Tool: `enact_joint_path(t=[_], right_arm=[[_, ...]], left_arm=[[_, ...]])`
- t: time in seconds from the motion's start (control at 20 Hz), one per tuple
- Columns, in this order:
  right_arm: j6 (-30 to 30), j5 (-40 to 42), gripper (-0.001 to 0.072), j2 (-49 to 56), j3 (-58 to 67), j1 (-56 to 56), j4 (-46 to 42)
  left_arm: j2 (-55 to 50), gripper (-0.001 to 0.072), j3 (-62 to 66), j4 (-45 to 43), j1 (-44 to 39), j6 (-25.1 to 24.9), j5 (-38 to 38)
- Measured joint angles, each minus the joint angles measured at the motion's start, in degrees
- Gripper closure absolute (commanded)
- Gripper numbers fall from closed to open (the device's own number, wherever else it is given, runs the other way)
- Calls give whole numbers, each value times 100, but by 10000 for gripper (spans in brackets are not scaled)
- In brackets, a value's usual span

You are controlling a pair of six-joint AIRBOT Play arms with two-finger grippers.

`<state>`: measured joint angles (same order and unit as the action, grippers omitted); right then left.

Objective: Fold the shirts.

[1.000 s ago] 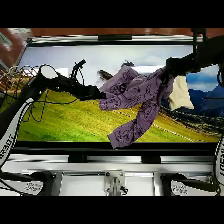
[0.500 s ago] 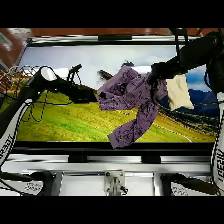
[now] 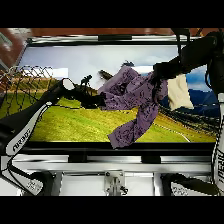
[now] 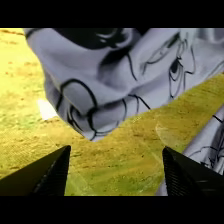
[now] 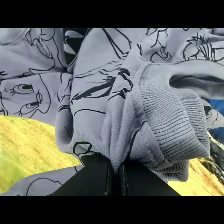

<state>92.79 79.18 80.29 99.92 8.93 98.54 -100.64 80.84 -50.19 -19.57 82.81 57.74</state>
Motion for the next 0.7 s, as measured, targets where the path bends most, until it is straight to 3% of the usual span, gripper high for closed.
enact_joint_path(t=[0.2, 0.25, 0.3, 0.45, 0.5, 0.6, 0.7], right_arm=[[0, -74, 645, 0, 0, 0, -13], [-2, -90, 644, 0, 0, 2, -13], [-17, -138, 645, 0, 0, 0, -13], [-68, -201, 645, 0, 0, 0, -9], [-90, -225, 645, 0, 0, 0, -4], [-111, -238, 645, 0, 0, 0, 0], [-129, -258, 645, 0, 0, 0, 2]], left_arm=[[-125, 11, 0, 35, -37, 39, -258], [-140, 71, 0, 37, -37, 42, -326], [-153, 176, 0, 59, -37, 72, -391], [-238, 188, 0, 72, -37, 219, -516], [-280, 269, 0, 90, -39, 260, -533], [-354, 652, 0, 179, -35, 326, -555], [-367, 654, 42, 247, 15, 339, -501]])
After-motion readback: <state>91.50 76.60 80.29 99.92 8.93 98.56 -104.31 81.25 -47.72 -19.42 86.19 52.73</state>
